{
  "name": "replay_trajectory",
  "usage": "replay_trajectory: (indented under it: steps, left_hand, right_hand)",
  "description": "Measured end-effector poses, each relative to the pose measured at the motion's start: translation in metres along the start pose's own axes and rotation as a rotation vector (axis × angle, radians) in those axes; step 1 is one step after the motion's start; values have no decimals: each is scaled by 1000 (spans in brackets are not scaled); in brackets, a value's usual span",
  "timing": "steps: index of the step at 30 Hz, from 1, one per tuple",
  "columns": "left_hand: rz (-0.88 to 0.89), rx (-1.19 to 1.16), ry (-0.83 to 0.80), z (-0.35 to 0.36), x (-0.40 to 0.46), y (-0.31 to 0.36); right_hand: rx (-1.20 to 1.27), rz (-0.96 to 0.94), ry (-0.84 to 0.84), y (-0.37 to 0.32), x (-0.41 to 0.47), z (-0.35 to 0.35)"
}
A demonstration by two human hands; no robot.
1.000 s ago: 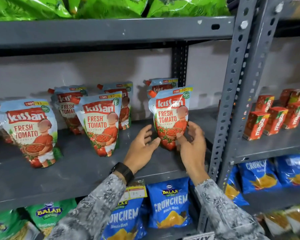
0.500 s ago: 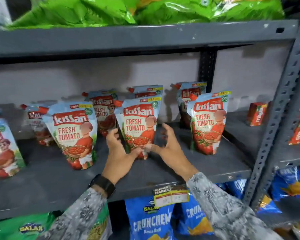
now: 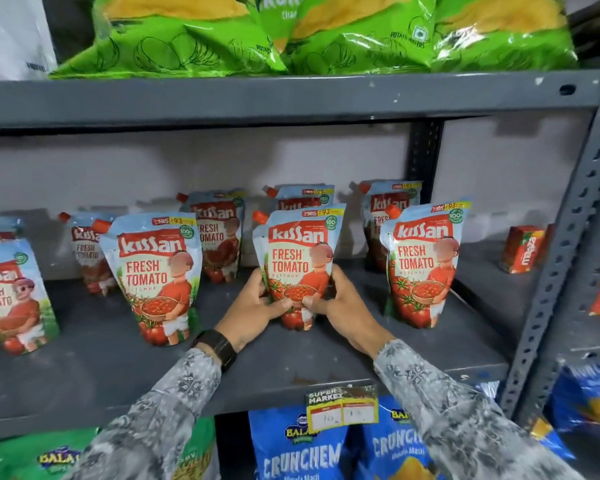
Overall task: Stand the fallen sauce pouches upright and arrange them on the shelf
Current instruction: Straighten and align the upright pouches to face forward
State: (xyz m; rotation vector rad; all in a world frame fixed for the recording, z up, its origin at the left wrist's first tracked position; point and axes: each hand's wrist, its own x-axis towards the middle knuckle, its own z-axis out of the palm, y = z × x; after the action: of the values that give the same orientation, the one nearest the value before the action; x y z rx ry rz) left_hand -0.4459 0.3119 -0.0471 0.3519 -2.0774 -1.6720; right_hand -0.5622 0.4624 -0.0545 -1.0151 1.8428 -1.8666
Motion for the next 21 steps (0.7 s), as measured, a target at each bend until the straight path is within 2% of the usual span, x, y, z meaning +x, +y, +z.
replay_trajectory:
  steps: [10,14,17,21]
  left_hand:
    - [7,-15,21,29,-6,4]
    - [-8,4,70,27,-16,2]
    - [-8,47,108,11,-30,-2]
    - [42,135,137,-28,-57,-6]
  right_hand:
    - [32,22,-12,3,-8,-22]
    - [25,67,82,5,-16,-23]
    - [-11,135,226,2,-34,-24]
    - [-2,56,267,-9,-56,-5]
